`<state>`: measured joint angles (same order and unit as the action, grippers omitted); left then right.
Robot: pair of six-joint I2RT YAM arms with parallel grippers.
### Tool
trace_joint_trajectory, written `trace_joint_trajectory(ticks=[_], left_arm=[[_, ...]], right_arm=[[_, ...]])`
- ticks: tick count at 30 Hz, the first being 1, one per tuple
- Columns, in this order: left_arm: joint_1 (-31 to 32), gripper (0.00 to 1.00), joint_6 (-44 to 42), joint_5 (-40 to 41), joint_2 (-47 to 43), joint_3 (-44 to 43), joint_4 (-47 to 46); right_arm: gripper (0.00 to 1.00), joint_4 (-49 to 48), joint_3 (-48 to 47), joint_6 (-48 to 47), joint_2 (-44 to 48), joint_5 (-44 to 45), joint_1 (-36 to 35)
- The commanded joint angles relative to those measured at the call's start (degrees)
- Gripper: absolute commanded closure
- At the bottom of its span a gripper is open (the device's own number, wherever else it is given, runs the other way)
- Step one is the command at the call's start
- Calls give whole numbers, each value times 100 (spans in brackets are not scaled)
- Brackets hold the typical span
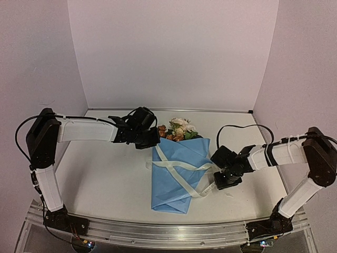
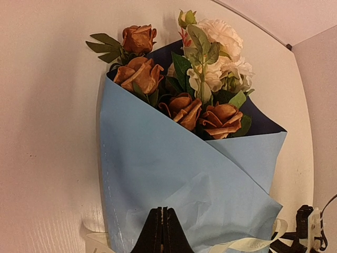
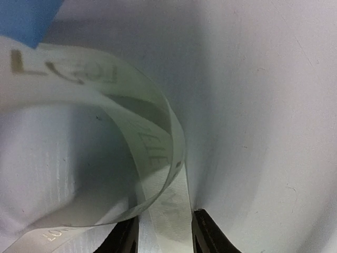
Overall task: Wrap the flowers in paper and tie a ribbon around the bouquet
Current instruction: Tie the ribbon around the folded bouquet.
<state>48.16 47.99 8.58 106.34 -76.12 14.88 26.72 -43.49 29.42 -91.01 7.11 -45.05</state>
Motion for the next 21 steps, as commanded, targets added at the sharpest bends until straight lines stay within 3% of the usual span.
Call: trace_joint_trajectory(ticks=[1,3,5,10,21], left_arm=[[-112,100,-20,-58,-292,-200,-117],[-149,100,-48,-62,-306,-219,-110],[-206,100,-68,-54,-342,-225,-98],[-442,100,-47,-76,-472,-199,-88],[-1074,100,-95,-23,-931,89,-24]], right_arm=[[83,-181,710,785,-531,-141,2],[96,-173,884,948,-459,78,1],[100,-43,1010,1065,-295,331,4],[100,519,1131,1231,257,847,65],[100,1090,1238,1226,892,721,449]])
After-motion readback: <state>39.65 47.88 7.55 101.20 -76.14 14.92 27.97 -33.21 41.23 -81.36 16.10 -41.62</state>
